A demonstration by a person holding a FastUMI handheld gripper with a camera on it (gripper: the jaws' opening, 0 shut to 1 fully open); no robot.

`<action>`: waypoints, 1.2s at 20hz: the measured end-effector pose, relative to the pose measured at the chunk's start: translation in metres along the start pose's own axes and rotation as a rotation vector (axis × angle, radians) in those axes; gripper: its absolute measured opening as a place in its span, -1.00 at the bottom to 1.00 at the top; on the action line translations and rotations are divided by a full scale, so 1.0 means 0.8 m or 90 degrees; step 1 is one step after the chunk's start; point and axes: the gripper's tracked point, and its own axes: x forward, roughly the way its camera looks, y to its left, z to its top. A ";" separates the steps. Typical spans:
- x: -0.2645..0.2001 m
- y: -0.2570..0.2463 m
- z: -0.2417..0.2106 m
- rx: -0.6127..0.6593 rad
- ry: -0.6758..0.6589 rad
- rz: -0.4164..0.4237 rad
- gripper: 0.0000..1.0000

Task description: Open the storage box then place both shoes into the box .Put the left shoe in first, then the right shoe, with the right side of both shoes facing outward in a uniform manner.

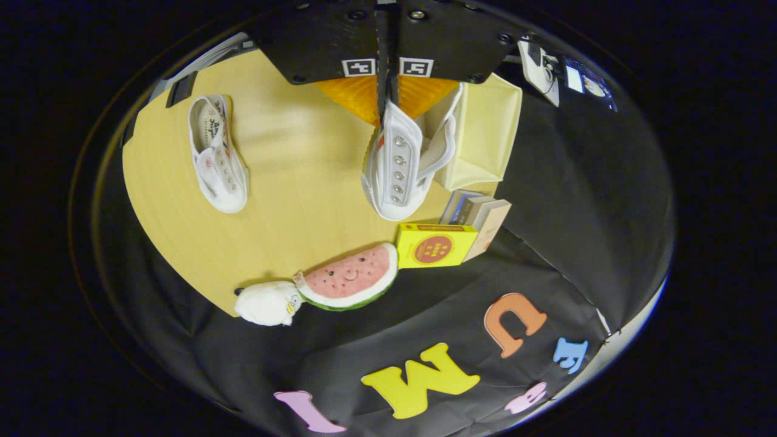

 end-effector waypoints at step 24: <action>0.249 0.192 -0.110 0.161 -0.010 -0.164 -1.00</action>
